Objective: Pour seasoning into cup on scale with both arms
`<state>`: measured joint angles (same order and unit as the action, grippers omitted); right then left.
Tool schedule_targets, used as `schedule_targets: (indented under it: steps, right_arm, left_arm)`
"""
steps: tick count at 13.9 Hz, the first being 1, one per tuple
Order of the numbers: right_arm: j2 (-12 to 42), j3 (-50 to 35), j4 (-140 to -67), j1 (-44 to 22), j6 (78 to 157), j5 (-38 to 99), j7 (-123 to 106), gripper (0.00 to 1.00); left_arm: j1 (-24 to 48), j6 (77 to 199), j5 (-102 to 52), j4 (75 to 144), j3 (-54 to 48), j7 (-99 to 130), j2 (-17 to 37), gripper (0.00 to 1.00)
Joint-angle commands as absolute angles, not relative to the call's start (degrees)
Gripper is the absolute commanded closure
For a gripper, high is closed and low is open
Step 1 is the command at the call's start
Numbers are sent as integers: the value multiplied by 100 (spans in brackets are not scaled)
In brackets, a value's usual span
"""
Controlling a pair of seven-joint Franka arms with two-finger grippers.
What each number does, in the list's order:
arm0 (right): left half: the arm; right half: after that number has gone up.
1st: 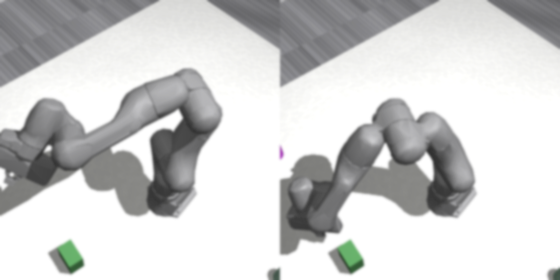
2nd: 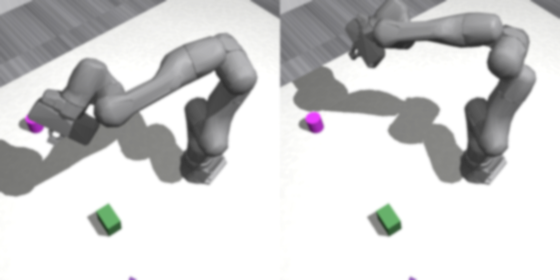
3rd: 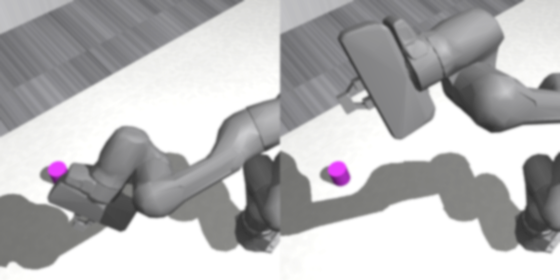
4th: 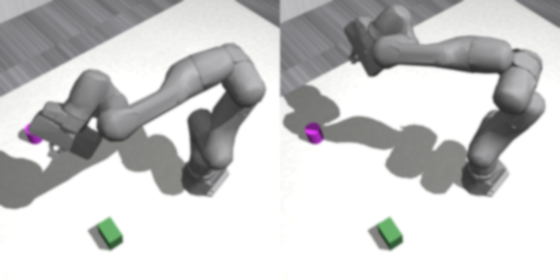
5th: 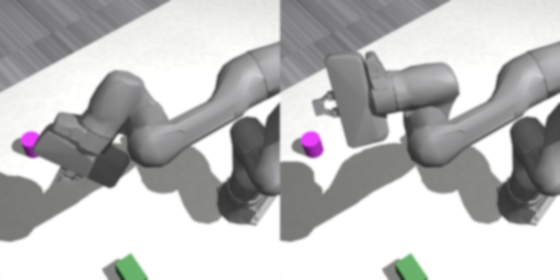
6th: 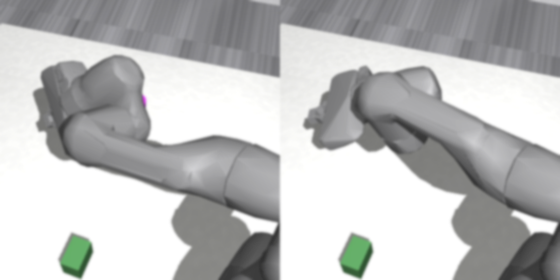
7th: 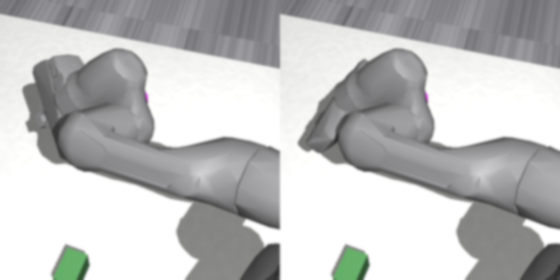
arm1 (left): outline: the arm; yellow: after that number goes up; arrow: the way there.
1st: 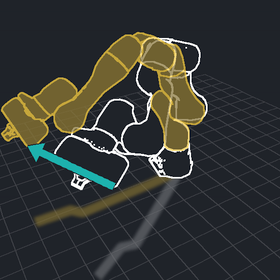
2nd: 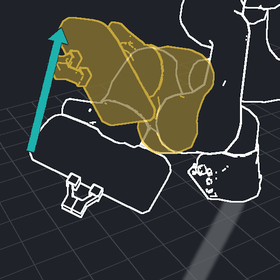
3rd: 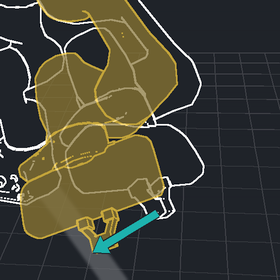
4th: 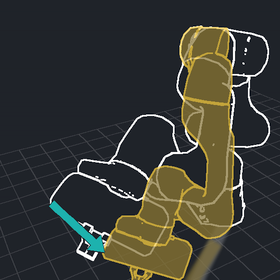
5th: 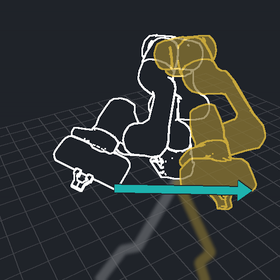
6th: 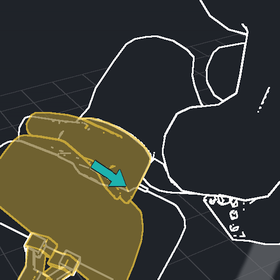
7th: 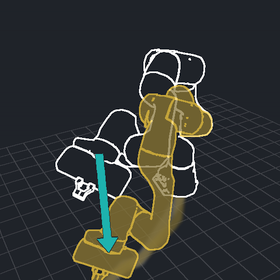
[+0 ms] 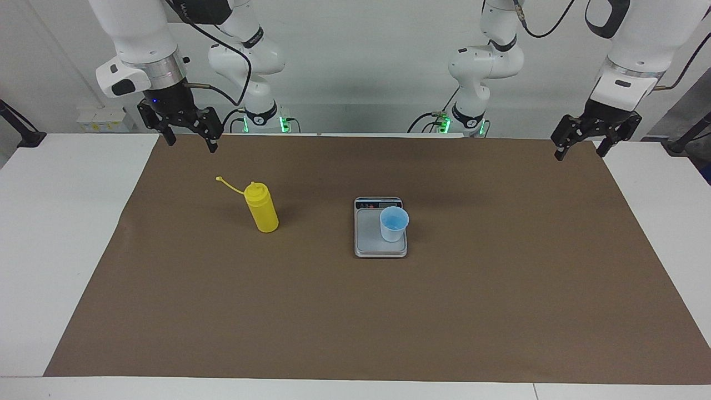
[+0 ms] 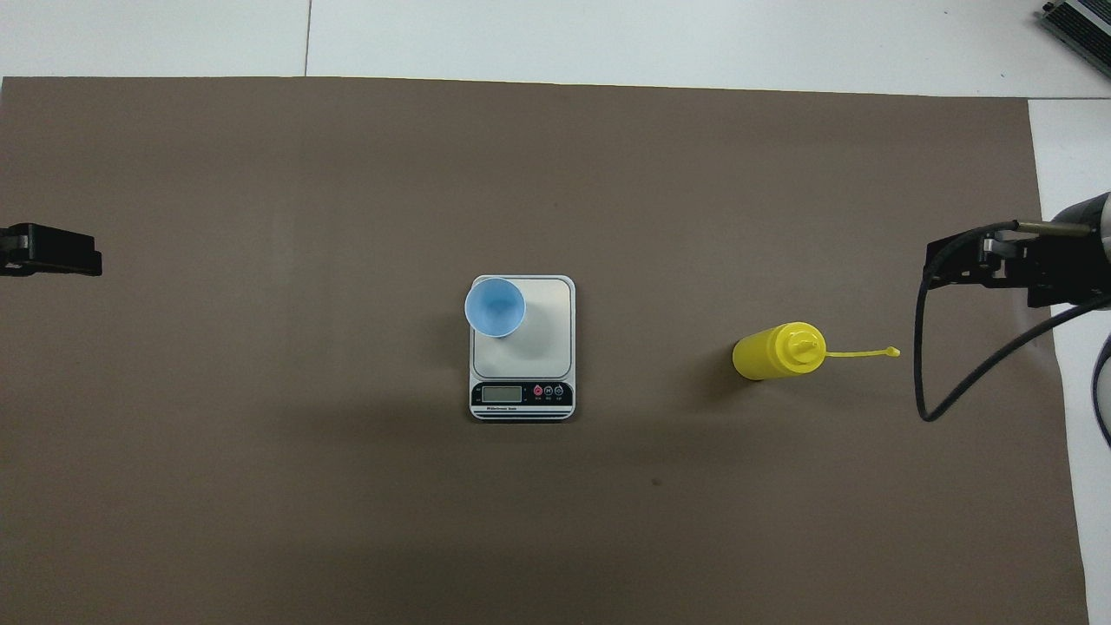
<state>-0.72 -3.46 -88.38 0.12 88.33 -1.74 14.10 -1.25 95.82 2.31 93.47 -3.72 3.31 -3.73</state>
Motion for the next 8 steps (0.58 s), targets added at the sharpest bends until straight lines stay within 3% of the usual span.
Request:
schedule_targets:
  steps: [1, 8]
  right_arm:
    - [-79, -615, -8842, 290, 8745, -290, 1503, 0]
    - [-88, -606, -8877, 237, 8710, -255, 1494, 0]
  left_arm:
    - [-185, 9606, 167, 9545, -387, 308, -527, 0]
    - [-185, 9606, 167, 9545, -387, 308, -527, 0]
